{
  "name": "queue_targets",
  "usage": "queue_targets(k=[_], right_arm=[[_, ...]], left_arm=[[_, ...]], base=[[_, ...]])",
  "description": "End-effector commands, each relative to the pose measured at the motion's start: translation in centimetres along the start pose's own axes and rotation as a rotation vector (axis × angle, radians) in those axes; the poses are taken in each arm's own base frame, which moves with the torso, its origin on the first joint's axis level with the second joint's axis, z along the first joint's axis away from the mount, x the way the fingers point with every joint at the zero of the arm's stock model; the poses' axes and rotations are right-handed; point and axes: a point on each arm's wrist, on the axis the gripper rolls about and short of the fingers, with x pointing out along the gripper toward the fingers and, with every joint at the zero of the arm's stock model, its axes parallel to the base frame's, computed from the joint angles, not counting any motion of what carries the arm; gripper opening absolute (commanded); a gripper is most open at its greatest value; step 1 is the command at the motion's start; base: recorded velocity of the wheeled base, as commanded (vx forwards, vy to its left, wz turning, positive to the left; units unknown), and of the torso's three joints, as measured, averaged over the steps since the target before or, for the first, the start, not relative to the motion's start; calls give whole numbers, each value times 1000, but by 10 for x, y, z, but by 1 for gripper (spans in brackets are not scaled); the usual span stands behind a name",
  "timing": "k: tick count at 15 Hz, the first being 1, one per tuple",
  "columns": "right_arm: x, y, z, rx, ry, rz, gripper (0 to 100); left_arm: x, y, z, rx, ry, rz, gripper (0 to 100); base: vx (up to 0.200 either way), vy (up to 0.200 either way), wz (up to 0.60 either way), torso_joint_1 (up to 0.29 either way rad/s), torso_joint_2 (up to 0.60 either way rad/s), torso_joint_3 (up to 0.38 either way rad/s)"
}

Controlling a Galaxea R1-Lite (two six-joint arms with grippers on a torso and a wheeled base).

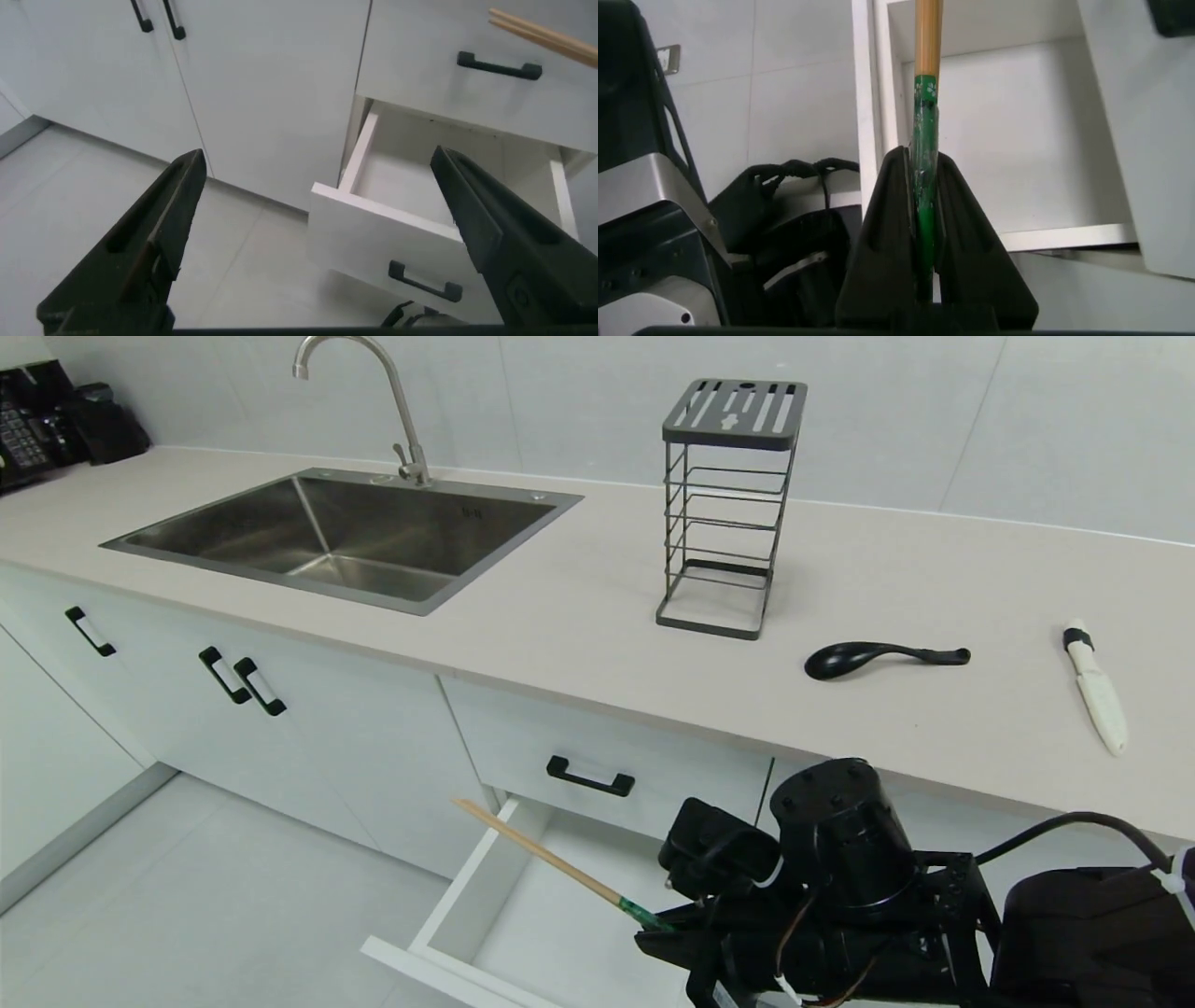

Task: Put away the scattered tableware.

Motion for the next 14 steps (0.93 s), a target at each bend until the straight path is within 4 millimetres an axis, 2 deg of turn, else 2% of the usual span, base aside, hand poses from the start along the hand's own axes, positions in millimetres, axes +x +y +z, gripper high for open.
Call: queue_targets(k=[1, 9, 14], right_arm=[[0, 3, 1, -6, -4, 9, 0], [1, 6, 10, 5, -23, 11, 0], [4, 26, 6, -22, 28, 35, 0]], left_arm=[[0, 0, 0, 0, 0, 1, 100], [0, 0, 0, 0, 0, 1, 100], [0, 0, 0, 0, 0, 1, 100]], base=[[0, 0, 0, -256, 486, 232], [0, 0, 0, -253, 428, 178], [0, 0, 0, -226, 312, 124]])
